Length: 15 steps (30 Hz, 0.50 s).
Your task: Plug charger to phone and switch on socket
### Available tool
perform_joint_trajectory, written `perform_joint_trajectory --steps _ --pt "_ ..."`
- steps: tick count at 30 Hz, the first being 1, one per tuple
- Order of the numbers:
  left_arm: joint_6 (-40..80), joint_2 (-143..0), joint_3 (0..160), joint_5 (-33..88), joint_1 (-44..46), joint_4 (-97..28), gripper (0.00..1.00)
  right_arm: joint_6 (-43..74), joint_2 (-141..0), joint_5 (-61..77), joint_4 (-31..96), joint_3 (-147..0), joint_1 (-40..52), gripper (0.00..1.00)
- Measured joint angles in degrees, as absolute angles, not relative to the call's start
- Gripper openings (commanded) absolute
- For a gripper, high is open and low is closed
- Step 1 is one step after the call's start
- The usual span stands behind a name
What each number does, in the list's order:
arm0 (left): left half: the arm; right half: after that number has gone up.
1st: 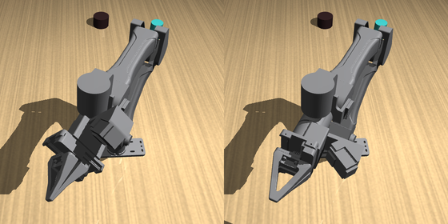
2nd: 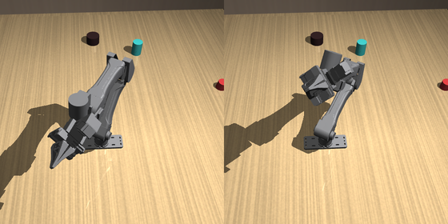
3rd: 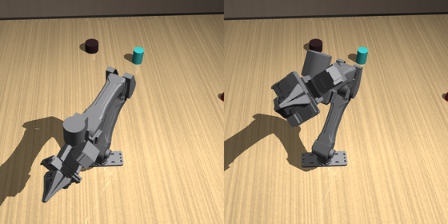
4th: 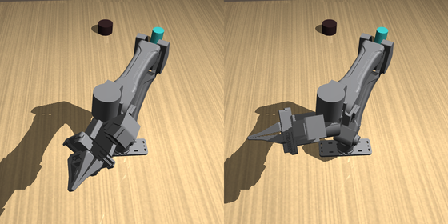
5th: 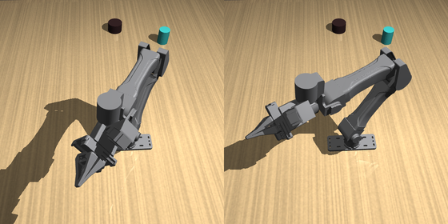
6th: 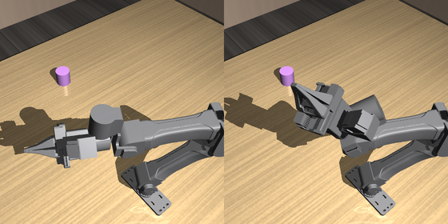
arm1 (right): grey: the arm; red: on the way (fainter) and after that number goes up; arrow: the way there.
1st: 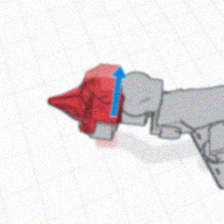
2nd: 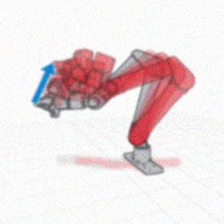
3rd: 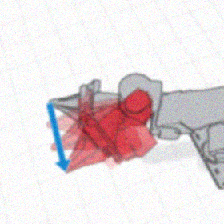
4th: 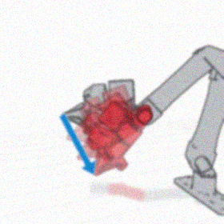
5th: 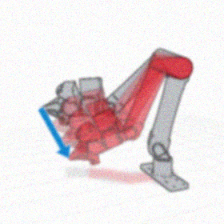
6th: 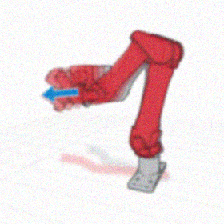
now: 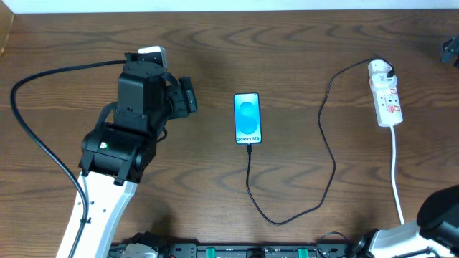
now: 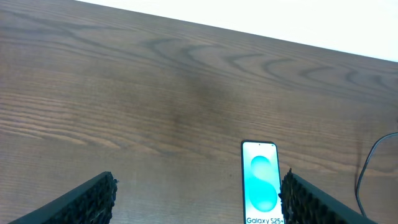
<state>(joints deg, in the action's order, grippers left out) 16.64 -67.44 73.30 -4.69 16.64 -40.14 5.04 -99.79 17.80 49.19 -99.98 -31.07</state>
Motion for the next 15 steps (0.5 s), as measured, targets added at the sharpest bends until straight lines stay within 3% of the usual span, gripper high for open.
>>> perform_joint_trajectory --steps 15 --pt "16.6 -67.4 73.3 -4.7 16.6 -40.1 0.84 -9.1 -108.2 25.6 58.8 -104.9 -31.6 0.99"
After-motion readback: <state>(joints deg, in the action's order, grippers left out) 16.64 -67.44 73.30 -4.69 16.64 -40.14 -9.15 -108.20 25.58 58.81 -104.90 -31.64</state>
